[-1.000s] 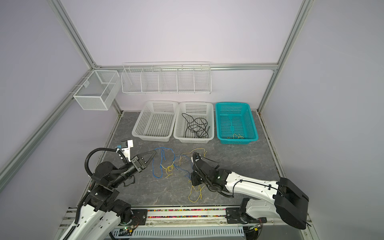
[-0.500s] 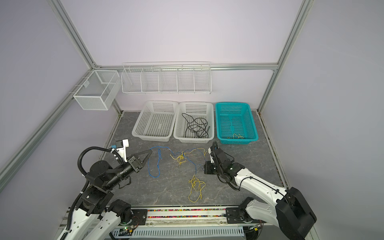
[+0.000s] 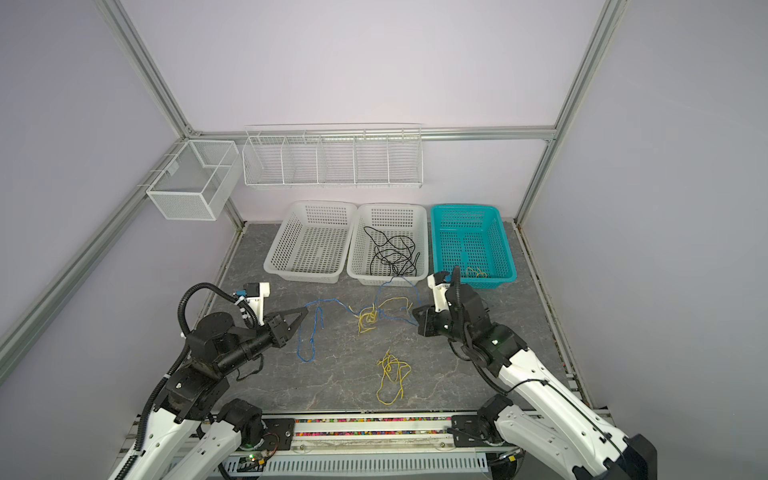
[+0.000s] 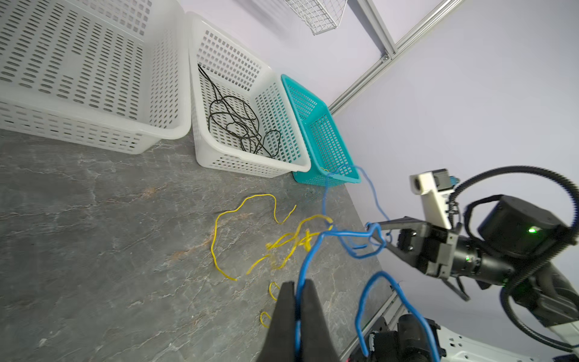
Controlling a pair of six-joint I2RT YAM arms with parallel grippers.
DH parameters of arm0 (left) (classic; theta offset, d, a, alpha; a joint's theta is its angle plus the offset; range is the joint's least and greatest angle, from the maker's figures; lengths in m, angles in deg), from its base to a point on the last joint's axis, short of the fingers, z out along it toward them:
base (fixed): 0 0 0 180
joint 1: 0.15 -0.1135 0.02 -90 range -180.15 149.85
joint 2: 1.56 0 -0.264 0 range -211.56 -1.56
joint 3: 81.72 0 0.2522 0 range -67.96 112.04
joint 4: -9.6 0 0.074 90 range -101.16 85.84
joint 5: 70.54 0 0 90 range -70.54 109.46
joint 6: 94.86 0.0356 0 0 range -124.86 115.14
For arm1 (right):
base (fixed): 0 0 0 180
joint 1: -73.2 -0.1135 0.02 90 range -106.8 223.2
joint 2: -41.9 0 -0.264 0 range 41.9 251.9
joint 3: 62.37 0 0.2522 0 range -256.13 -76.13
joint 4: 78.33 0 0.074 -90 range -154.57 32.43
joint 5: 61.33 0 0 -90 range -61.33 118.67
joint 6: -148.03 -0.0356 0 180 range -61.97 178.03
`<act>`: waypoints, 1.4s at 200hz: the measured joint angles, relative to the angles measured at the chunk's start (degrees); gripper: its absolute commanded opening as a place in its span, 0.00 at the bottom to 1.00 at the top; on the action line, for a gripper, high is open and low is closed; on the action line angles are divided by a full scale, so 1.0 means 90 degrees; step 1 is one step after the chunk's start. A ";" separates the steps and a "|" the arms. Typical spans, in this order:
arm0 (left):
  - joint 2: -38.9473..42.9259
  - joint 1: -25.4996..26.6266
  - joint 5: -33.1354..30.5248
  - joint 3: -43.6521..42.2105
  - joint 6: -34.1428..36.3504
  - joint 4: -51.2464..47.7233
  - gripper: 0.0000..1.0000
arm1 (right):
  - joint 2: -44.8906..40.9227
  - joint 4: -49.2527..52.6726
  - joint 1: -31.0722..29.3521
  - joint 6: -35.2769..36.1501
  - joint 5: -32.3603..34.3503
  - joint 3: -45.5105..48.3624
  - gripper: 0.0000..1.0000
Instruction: Untangle the cables
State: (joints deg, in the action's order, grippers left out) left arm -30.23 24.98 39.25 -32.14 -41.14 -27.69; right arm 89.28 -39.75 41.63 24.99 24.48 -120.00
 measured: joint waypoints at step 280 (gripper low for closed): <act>-0.0913 -0.0041 -0.0578 0.1734 0.1613 -0.1928 0.00 | 0.2305 0.1287 0.0425 0.0029 -0.0483 -0.3106 0.07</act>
State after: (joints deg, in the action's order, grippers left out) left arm -38.45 24.60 34.05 -16.54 -26.62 -45.04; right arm 110.02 -28.16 45.46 25.25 20.13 -147.96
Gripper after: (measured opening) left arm 0.048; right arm 0.068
